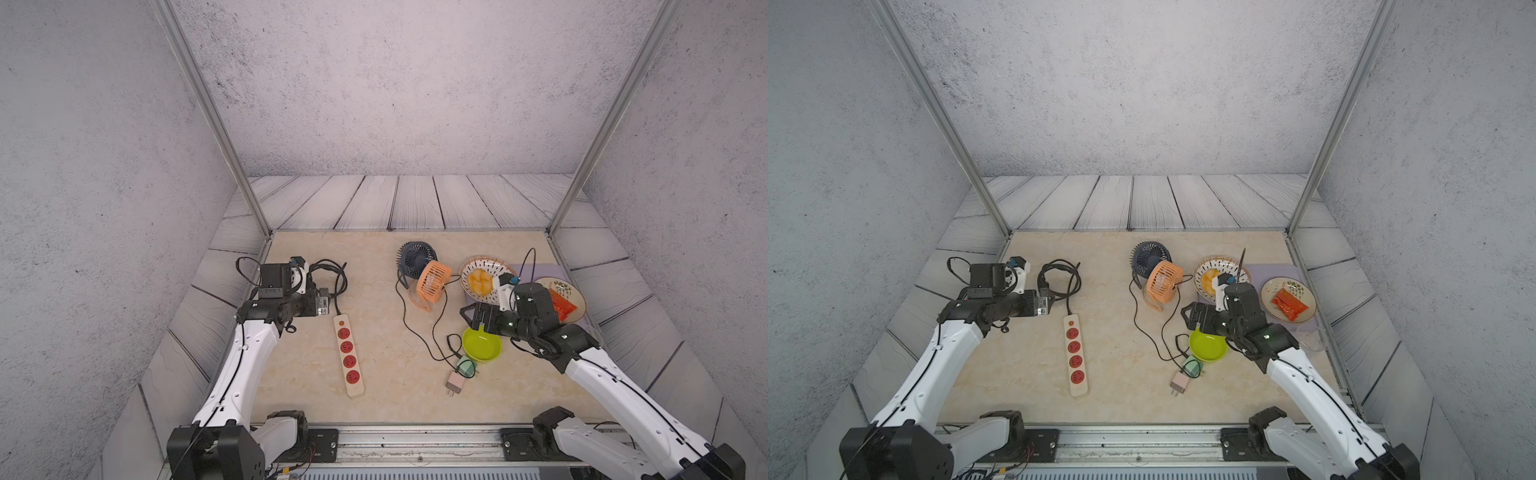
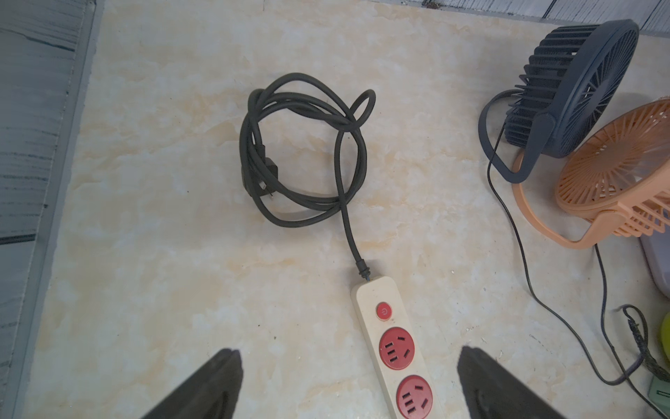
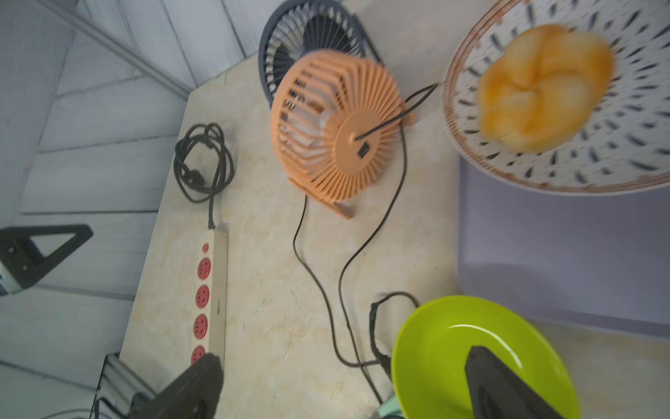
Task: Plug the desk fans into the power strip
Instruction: Move the socket to the center of the board.
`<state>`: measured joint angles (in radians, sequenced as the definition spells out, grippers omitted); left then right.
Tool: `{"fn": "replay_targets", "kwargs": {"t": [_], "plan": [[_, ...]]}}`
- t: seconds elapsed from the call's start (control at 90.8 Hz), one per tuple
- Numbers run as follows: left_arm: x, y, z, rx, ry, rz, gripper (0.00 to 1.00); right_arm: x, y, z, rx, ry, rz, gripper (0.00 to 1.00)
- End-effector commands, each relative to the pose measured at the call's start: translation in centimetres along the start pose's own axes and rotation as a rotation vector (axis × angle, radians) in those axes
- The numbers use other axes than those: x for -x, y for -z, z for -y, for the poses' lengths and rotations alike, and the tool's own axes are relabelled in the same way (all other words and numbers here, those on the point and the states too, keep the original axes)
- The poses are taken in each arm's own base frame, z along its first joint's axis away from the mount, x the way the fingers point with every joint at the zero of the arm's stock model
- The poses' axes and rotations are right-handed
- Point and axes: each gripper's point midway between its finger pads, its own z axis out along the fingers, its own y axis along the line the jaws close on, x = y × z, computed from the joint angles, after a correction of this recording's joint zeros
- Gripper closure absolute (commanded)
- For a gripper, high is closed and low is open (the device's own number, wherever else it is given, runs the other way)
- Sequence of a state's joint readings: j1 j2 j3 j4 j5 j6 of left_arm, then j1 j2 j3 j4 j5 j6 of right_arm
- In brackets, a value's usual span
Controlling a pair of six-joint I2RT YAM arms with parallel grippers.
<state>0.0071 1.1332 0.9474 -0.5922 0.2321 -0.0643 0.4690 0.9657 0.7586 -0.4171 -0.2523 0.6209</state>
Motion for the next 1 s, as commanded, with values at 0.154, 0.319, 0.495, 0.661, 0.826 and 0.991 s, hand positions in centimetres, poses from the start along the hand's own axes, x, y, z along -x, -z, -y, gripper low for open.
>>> {"fn": "replay_targets", "kwargs": {"t": [0.154,0.319,0.495,0.661,0.826,0.991], "plan": [[-0.3,-0.1,-0.3,-0.009,0.004,0.008,0.00,-3.9,-5.5,-2.9,0.010,0.049,-0.147,0.01],[-0.2,0.0,0.0,-0.024,0.005,0.018,0.00,-6.1,-8.2,-2.9,-0.011,0.045,-0.227,0.01],[-0.2,0.0,-0.3,-0.010,0.003,0.017,0.00,-7.1,-8.9,-0.7,-0.108,0.043,-0.261,0.01],[-0.6,-0.3,-0.1,-0.021,0.002,0.007,0.00,-7.2,-7.9,1.8,-0.241,0.041,-0.254,0.01],[-1.9,-0.8,0.4,-0.046,0.011,-0.033,0.00,-7.7,-7.2,2.6,-0.259,0.038,-0.248,0.01],[-5.5,-2.0,1.6,-0.049,-0.056,-0.166,0.00,-7.2,-7.0,1.5,-0.217,0.052,-0.251,0.01]]}}
